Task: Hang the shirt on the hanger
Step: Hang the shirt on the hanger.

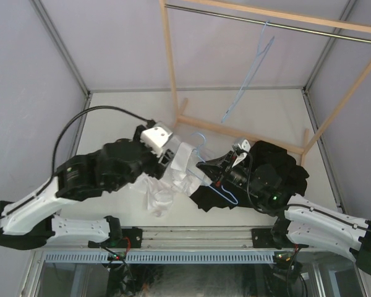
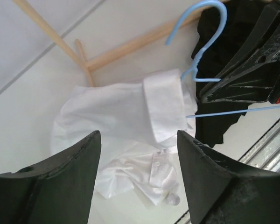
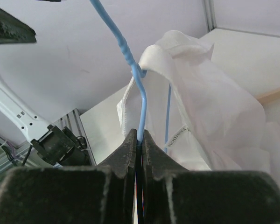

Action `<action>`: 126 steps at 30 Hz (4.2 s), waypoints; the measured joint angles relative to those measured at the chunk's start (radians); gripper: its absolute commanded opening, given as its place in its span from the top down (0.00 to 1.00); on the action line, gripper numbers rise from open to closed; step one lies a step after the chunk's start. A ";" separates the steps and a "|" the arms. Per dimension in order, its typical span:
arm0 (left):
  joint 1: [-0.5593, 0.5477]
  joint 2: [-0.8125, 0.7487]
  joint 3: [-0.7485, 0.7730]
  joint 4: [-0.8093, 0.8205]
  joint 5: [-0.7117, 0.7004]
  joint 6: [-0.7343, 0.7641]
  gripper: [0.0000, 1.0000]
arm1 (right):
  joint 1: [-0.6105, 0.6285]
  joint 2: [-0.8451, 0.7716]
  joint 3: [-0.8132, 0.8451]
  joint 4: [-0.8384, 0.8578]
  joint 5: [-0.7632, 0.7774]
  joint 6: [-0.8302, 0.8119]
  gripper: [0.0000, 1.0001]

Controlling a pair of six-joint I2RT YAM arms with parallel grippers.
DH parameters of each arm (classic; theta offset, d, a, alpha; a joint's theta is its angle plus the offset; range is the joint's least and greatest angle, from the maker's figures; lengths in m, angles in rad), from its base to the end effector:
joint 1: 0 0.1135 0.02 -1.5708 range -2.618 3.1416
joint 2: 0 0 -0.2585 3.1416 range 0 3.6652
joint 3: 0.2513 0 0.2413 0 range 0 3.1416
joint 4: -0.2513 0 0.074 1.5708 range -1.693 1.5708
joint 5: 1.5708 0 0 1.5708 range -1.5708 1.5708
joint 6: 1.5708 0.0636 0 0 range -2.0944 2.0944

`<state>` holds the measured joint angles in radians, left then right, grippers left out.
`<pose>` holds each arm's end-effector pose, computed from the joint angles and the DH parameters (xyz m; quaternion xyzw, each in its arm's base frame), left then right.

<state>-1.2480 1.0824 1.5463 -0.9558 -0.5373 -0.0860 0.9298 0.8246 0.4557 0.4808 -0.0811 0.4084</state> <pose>0.0925 -0.1739 0.4393 0.3401 0.7663 -0.1274 0.5300 0.1278 0.1800 0.2903 -0.2008 0.6356 0.4833 0.5676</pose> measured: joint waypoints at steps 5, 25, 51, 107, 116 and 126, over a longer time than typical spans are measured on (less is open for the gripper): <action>0.000 -0.235 -0.180 0.164 -0.037 0.169 0.32 | -0.005 0.010 -0.018 0.095 -0.055 0.014 1.00; 0.000 -0.477 -0.566 0.475 0.058 0.781 0.29 | 0.009 0.011 -0.019 0.206 -0.229 0.071 1.00; 0.000 -0.408 -0.585 0.389 0.251 0.812 0.65 | 0.053 -0.043 -0.019 0.084 -0.345 0.043 1.00; 0.000 -0.606 -0.632 0.304 0.022 0.407 1.00 | 0.074 -0.745 -0.257 -0.595 0.457 0.364 0.63; 0.000 -0.607 -0.621 0.306 -0.037 0.343 1.00 | 0.117 -0.389 -0.302 -0.320 0.350 0.420 0.52; 0.000 -0.592 -0.580 0.291 -0.044 0.298 1.00 | 0.211 -0.027 -0.211 0.001 0.299 0.414 0.51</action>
<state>-1.2480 0.4908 0.9665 -0.6651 -0.5812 0.2119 1.1408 0.7975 0.2443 0.4820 0.2176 0.8219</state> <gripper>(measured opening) 0.023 0.488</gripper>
